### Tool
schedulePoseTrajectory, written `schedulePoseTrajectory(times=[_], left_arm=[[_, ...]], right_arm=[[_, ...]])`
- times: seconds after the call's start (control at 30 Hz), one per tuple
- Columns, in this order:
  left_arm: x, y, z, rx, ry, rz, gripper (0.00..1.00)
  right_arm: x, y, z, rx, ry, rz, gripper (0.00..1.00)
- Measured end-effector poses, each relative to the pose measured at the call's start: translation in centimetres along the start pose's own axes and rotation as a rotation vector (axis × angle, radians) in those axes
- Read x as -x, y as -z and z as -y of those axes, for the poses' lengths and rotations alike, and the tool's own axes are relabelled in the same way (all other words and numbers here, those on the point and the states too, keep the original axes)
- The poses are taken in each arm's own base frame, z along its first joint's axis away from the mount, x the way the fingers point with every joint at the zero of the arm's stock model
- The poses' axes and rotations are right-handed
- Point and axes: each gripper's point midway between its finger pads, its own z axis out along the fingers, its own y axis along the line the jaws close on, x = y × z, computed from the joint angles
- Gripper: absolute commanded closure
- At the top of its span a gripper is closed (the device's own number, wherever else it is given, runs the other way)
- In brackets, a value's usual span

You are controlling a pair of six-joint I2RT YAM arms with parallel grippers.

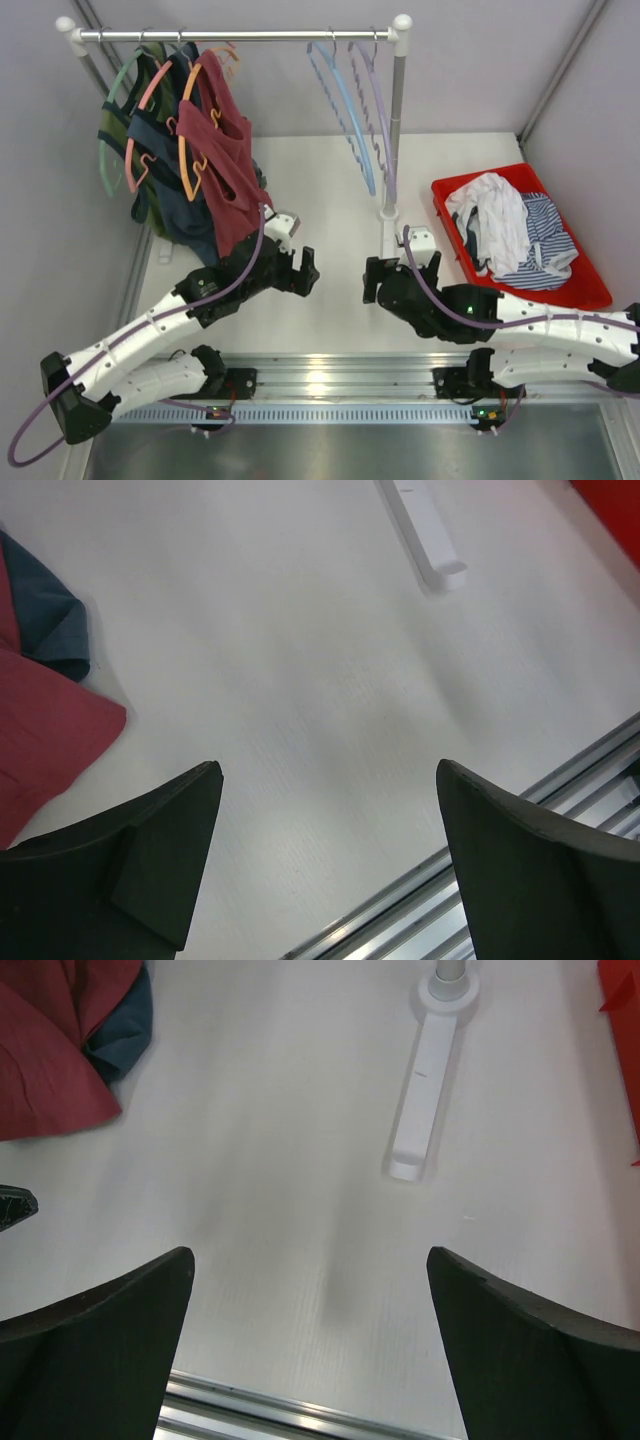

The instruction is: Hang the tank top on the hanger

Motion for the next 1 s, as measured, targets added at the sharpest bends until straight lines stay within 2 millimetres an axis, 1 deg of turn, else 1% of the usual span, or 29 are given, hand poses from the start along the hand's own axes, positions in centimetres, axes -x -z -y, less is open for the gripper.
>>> schedulePoseTrajectory(times=[0.2, 0.27, 0.3, 0.33, 0.43, 0.53, 0.6, 0.67, 0.7, 0.77, 0.8, 0.83, 0.93, 1.0], left_arm=[[0.1, 0.3, 0.0, -0.007, -0.02, 0.005, 0.08], [0.2, 0.6, 0.1, -0.018, -0.021, 0.012, 0.08], [0.3, 0.7, 0.2, -0.025, -0.022, 0.016, 0.07], [0.4, 0.9, 0.3, -0.033, -0.023, 0.021, 0.07], [0.7, 1.4, 0.5, -0.047, -0.025, 0.037, 0.07], [0.8, 1.5, 0.6, -0.057, -0.028, 0.041, 0.07], [0.7, 1.6, 0.8, -0.067, -0.028, 0.037, 0.07], [0.7, 1.6, 0.9, -0.074, -0.028, 0.035, 0.07], [0.7, 1.6, 1.0, -0.078, -0.029, 0.033, 0.07], [0.6, 1.6, 1.1, -0.086, -0.029, 0.03, 0.07], [0.6, 1.6, 1.2, -0.089, -0.03, 0.029, 0.07], [0.6, 1.6, 1.2, -0.093, -0.031, 0.028, 0.07], [0.5, 1.6, 1.3, -0.097, -0.034, 0.024, 0.07], [0.4, 1.5, 1.3, -0.099, -0.036, 0.018, 0.07]], right_arm=[[-0.4, -0.1, 0.1, 0.003, 0.0, -0.025, 0.0], [-0.5, -0.6, 0.6, -0.011, -0.014, -0.053, 0.0], [-0.4, -1.2, 1.3, -0.031, -0.034, -0.073, 0.0], [-0.1, -1.9, 2.3, -0.061, -0.055, -0.087, 0.0], [1.1, -3.8, 6.4, -0.175, -0.128, -0.108, 0.0], [2.7, -4.7, 10.1, -0.272, -0.184, -0.111, 0.0], [4.4, -5.2, 12.8, -0.33, -0.242, -0.104, 0.0], [5.8, -5.7, 16.1, -0.409, -0.298, -0.093, 0.0], [6.1, -5.9, 17.6, -0.445, -0.319, -0.093, 0.0], [6.0, -6.3, 20.3, -0.512, -0.351, -0.109, 0.0], [5.8, -6.6, 21.2, -0.533, -0.36, -0.12, 0.0], [5.3, -6.9, 22.7, -0.569, -0.375, -0.142, 0.0], [4.3, -8.6, 25.9, -0.645, -0.414, -0.195, 0.03], [3.6, -9.7, 27.9, -0.687, -0.437, -0.224, 0.2]])
